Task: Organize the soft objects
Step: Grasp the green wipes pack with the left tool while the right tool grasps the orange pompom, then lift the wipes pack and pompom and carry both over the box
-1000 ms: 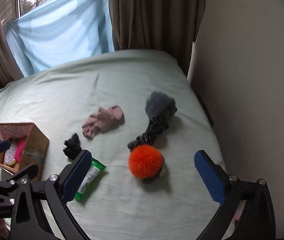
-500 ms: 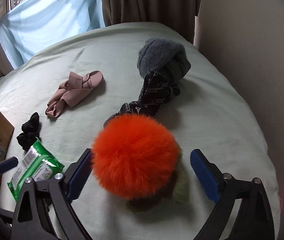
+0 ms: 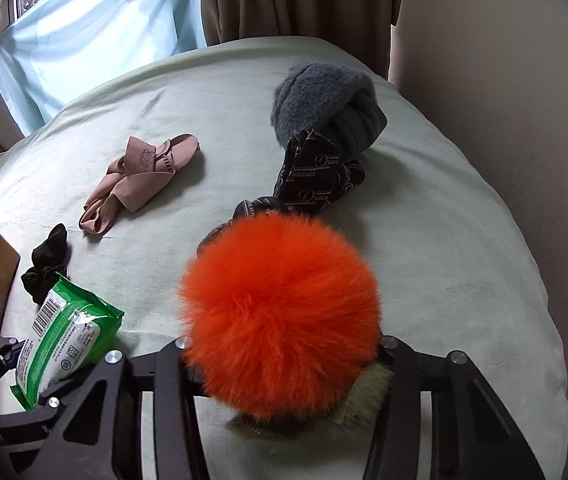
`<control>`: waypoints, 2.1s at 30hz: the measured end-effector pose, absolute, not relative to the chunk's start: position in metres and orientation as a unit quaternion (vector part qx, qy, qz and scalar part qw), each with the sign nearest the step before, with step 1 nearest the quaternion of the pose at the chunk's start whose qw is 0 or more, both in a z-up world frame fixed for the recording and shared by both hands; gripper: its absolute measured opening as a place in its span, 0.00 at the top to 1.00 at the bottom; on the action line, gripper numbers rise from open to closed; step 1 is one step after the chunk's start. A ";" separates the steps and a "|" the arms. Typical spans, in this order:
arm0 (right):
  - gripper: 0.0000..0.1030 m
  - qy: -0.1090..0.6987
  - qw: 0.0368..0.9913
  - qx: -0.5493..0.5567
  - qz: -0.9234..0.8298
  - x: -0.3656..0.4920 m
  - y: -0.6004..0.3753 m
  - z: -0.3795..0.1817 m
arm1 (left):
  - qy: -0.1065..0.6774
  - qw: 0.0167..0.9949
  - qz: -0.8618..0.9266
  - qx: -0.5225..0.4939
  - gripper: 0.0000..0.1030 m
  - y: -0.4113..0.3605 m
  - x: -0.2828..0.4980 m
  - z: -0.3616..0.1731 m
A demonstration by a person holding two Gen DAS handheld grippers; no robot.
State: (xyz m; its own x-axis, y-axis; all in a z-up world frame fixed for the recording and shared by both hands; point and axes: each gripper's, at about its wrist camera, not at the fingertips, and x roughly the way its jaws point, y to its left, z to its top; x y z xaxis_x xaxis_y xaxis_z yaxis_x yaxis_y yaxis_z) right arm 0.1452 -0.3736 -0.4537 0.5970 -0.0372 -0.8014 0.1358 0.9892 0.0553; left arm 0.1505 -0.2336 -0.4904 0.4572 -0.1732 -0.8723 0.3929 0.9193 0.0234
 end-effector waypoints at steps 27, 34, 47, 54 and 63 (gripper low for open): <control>0.61 0.383 0.922 0.034 -0.037 0.097 -0.321 -0.209 | 0.407 0.905 -0.120 0.010 0.64 -0.158 0.126 -0.231; 0.61 0.365 0.929 0.046 -0.033 0.077 -0.273 -0.139 | 0.385 0.918 -0.100 -0.009 0.64 -0.089 0.108 -0.166; 0.61 0.358 0.931 0.033 0.056 0.074 -0.118 -0.099 | 0.381 0.923 -0.035 -0.025 0.64 0.074 0.103 -0.122; 0.61 0.375 0.923 0.023 0.081 0.086 -0.045 -0.112 | 0.404 0.914 -0.023 -0.026 0.64 0.150 0.114 -0.138; 0.61 0.429 0.900 0.046 0.060 0.118 0.017 -0.157 | 0.473 0.880 -0.034 -0.013 0.64 0.212 0.142 -0.199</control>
